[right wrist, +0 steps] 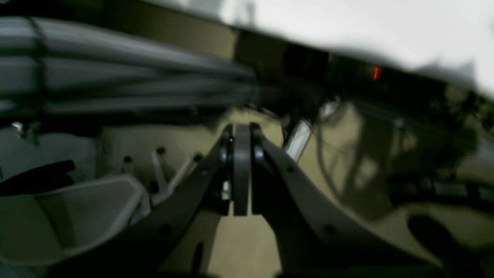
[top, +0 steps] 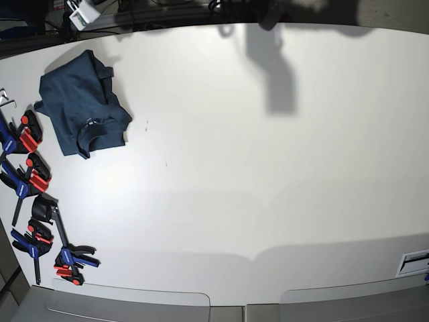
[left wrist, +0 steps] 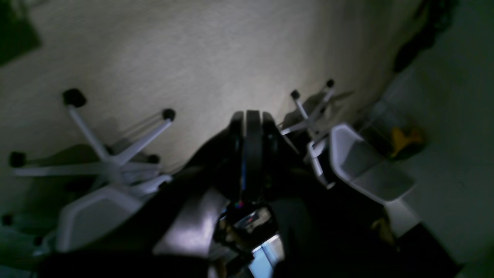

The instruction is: Fold the T-shirt properly

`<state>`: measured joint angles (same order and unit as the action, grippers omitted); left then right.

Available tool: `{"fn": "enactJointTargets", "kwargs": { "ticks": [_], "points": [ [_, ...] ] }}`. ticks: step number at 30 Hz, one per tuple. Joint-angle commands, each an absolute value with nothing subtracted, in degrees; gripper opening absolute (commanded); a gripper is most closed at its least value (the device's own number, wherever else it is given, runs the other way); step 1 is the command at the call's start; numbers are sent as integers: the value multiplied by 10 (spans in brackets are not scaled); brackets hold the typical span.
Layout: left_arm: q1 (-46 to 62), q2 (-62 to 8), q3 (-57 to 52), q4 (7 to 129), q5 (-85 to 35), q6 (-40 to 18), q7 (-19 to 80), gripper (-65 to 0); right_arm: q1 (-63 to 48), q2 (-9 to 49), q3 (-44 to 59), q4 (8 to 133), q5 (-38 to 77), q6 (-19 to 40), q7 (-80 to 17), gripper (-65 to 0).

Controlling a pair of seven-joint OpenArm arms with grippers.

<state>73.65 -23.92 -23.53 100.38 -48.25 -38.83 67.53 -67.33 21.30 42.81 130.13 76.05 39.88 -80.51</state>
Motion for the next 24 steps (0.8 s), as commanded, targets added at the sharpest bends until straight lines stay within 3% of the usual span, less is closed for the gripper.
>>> {"fn": "enactJointTargets", "kwargs": {
  "ticks": [1,7,15,20,24],
  "points": [
    [750,-251,-237,981,-487,-393,672,-650,-688,225,431,1293,772,400,-800,-650],
    [750,-306,-178,816,-481,-393,609,-646,-692,292,394,1136,769,400,-800,-650],
    [669,-313,-3,664,-437,-400,585,-638,-616,384,213,840,649,400,-797,-650],
    [598,-306,119,627,-315,-400,474,-638,-489,387,56,656,571,400,-763,-650],
    [537,-285,186,599,-172,-400,357,-638,-393,380,-97,542,493,400,-627,-650]
  ]
}}
